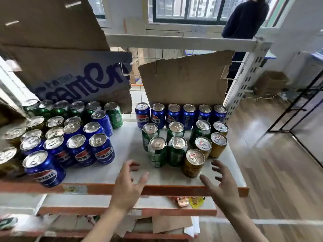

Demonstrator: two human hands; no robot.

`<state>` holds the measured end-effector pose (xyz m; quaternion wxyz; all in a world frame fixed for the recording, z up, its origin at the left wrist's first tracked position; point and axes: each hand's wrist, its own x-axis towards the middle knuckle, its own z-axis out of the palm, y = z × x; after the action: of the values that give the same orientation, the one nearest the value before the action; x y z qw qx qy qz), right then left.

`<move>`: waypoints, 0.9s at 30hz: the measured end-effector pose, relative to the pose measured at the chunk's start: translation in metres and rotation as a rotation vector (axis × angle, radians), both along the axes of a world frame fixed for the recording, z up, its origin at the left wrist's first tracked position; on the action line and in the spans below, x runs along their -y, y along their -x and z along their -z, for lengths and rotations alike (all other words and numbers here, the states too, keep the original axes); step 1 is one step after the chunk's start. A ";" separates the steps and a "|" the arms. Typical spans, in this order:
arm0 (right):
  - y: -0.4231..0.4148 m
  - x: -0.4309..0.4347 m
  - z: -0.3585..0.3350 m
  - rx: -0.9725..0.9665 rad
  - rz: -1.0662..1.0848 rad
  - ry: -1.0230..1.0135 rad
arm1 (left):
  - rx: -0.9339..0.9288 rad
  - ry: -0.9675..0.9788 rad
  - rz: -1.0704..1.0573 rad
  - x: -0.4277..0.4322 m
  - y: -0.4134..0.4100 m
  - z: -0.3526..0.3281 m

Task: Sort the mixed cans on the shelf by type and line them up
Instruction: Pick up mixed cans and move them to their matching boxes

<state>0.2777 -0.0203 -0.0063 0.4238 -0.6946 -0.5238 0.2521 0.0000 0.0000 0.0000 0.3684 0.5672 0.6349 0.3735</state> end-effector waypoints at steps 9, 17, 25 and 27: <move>0.029 -0.026 0.013 -0.015 0.000 0.068 | -0.072 -0.066 0.092 -0.066 -0.029 0.002; 0.028 -0.036 0.018 0.008 0.043 0.017 | -0.056 -0.107 -0.005 -0.074 -0.044 -0.002; 0.018 -0.025 -0.007 -0.120 -0.038 -0.054 | 0.388 0.053 -0.126 -0.071 -0.031 -0.016; 0.020 -0.025 -0.021 -0.237 -0.073 -0.077 | 0.635 0.116 -0.126 -0.064 -0.026 -0.029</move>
<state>0.2572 0.0046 0.0148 0.4995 -0.6238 -0.5041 0.3276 0.0255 0.0644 0.0290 0.5560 0.3601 0.5423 0.5168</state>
